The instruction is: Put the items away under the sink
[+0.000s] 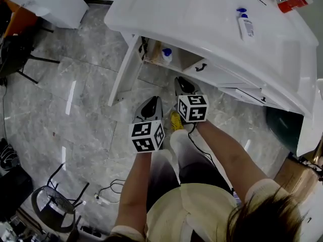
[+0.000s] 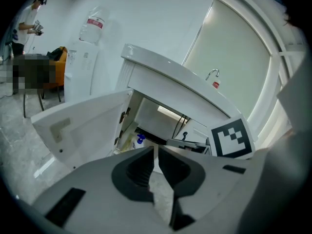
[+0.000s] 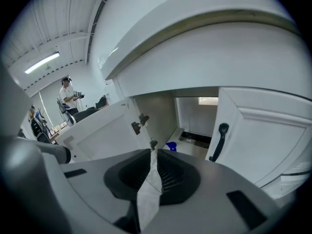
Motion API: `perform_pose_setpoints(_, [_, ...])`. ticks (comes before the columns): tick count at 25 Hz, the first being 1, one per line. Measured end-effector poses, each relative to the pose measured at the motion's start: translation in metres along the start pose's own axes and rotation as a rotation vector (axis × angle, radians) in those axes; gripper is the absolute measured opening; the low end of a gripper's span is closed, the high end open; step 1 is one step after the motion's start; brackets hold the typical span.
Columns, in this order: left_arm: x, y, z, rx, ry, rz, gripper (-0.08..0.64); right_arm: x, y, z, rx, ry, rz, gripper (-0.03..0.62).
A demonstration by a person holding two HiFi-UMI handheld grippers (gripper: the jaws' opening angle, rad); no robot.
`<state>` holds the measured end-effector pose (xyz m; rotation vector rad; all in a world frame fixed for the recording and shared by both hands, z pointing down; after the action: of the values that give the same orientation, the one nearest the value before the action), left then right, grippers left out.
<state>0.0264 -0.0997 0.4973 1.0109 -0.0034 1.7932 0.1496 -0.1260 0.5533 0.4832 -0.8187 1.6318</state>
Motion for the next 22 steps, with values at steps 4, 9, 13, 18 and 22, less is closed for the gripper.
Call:
perform_pose_setpoints(4, [-0.013,-0.006,-0.016,-0.014,-0.025,0.001,0.055,-0.010,0.003,-0.020,0.005,-0.016,0.011,0.057])
perform_pose_setpoints(9, [-0.027,-0.013,-0.037,-0.007,-0.028,0.027,0.054,-0.022,0.006,-0.044,0.023,-0.032,0.008,0.054])
perform_pose_setpoints(13, [-0.035,-0.016,-0.057,-0.008,-0.047,0.003,0.054,-0.034,0.010,-0.065,0.034,-0.054,0.017,0.048])
perform_pose_setpoints(18, [-0.040,-0.024,-0.077,-0.007,-0.069,-0.004,0.054,-0.049,0.018,-0.088,0.036,-0.091,0.013,0.042])
perform_pose_setpoints(22, [-0.047,-0.028,-0.096,-0.016,-0.090,-0.021,0.054,-0.057,0.025,-0.105,0.030,-0.112,0.016,0.037])
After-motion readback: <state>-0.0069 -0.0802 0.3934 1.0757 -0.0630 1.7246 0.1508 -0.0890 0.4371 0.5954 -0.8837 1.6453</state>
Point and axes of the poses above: the fingertips, and each gripper's own axes: z forward along the fingers, y to its left, x out of its underside, the point moved 2 cm from there along -z, backward along the fingers, and after that the axes turned 4 degrees about y, right-handed, at the moved point
